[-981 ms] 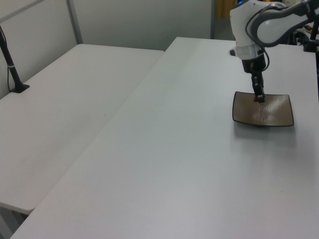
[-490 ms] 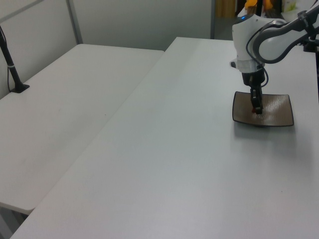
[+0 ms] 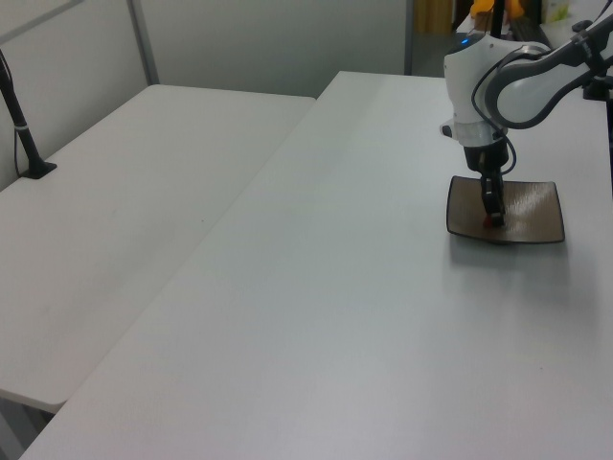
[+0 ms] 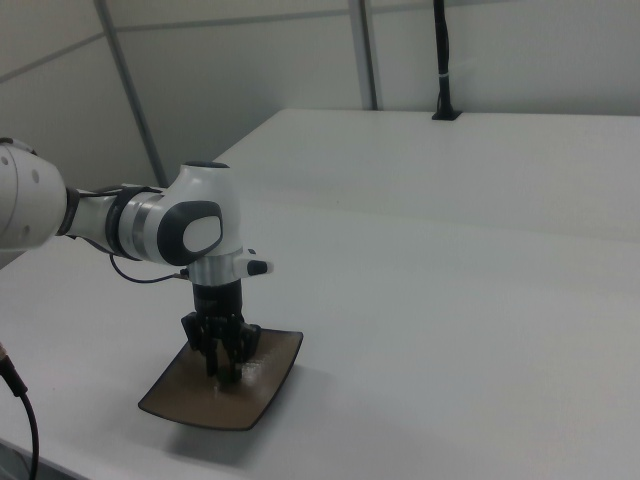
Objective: Strawberries on a ceramic plate
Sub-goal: 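Open the gripper to release the strawberry on the plate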
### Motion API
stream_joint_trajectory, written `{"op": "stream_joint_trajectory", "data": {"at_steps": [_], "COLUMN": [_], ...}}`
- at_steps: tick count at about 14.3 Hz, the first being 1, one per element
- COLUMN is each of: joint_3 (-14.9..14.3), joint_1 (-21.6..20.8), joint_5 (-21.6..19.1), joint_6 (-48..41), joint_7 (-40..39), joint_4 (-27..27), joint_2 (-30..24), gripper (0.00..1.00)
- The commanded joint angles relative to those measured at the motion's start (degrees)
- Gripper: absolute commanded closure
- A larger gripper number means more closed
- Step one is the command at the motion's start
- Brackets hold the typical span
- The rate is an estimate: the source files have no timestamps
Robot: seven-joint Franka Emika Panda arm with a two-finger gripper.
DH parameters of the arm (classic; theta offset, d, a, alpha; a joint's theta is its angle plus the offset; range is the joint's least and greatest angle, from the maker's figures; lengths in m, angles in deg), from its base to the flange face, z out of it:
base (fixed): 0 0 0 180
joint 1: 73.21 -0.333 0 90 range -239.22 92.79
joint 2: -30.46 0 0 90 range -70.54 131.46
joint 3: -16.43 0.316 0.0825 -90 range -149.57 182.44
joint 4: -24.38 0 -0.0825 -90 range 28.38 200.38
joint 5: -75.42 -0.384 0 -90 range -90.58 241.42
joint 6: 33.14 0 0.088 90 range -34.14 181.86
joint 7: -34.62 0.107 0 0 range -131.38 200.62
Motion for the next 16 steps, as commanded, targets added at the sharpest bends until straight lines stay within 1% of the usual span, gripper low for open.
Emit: {"op": "stream_joint_trajectory", "data": {"at_steps": [1,2,4,6,9,12,14,16], "joint_3": [-0.27,-0.27,-0.27,-0.18,0.17,0.17,0.17,0.17], "joint_1": [-0.65,-0.65,-0.65,-0.65,-1.0,-1.0,-0.56,-0.38], "joint_5": [0.43,0.43,0.34,0.34,0.34,0.34,0.34,0.25], "joint_6": [0.82,0.55,-0.85,-2.34,-6.29,-12.35,-13.86,-13.95], "joint_7": [2.41,3.2,7.4,10.23,11.12,11.12,10.85,11.11], "joint_4": [-0.92,-2.41,-8.63,-13.39,-21.38,-28.68,-30.98,-31.08], "joint_2": [-0.85,-0.94,-0.94,-0.94,-0.94,-1.12,-1.9,-2.96], "gripper": [0.0,0.0,0.0,0.0,0.0,0.0,0.0,0.0]}}
